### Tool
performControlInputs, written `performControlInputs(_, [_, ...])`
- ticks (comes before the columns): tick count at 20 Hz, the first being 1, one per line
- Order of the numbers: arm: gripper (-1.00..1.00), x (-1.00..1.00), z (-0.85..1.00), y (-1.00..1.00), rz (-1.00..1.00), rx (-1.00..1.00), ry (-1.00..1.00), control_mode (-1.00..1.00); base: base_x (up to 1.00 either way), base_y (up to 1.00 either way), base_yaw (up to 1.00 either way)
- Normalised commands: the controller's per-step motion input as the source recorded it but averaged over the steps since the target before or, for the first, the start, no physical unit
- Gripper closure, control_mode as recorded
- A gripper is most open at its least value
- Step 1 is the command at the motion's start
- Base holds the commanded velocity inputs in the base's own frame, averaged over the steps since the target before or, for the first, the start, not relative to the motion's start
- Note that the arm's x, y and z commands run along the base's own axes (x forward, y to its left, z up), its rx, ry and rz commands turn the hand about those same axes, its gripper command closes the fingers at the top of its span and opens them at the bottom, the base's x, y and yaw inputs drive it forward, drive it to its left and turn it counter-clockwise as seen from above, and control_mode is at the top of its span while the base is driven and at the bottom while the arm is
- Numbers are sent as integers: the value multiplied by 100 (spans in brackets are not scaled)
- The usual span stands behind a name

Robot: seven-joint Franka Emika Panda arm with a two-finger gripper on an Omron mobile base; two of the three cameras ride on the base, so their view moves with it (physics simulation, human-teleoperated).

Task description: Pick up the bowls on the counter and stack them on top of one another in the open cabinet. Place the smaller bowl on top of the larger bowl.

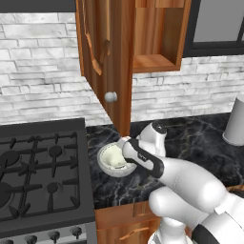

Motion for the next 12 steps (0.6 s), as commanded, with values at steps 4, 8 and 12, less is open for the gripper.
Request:
performControlInputs(4, [-100,0,-4,0,0,0,1,-100,0,0,0])
performControlInputs(8, [-100,0,11,-3,0,1,6,-100,0,0,0])
performControlInputs(12, [-100,0,23,-5,0,2,10,-100,0,0,0])
